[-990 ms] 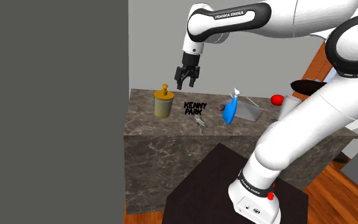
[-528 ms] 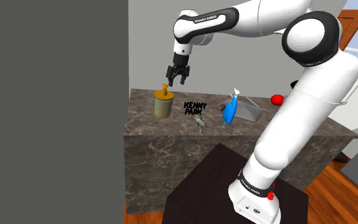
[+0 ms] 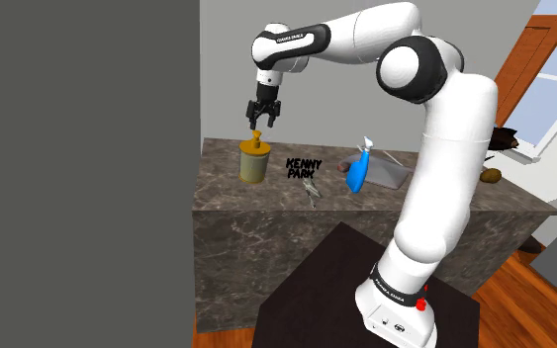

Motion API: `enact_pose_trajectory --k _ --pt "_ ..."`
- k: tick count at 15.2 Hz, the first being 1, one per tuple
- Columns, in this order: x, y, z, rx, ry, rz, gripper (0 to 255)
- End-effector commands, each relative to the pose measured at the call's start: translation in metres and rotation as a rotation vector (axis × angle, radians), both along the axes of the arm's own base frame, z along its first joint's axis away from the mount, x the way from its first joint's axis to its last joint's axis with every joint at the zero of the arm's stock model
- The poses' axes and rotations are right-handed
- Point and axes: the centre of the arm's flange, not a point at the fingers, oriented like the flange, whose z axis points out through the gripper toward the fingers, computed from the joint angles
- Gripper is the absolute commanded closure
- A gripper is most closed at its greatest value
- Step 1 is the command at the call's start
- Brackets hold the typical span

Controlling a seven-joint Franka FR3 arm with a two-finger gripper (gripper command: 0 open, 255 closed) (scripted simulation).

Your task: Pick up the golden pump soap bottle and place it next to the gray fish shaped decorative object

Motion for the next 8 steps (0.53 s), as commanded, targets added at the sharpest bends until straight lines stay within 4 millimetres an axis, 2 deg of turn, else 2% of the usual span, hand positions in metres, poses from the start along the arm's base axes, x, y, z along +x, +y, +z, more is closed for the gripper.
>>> enact_pose_trajectory --k 1,8 --pt "0.023 -0.012 -0.009 0.001 -0.003 0.000 0" --pt "0.026 -0.012 -0.042 0.001 -0.003 0.000 0"
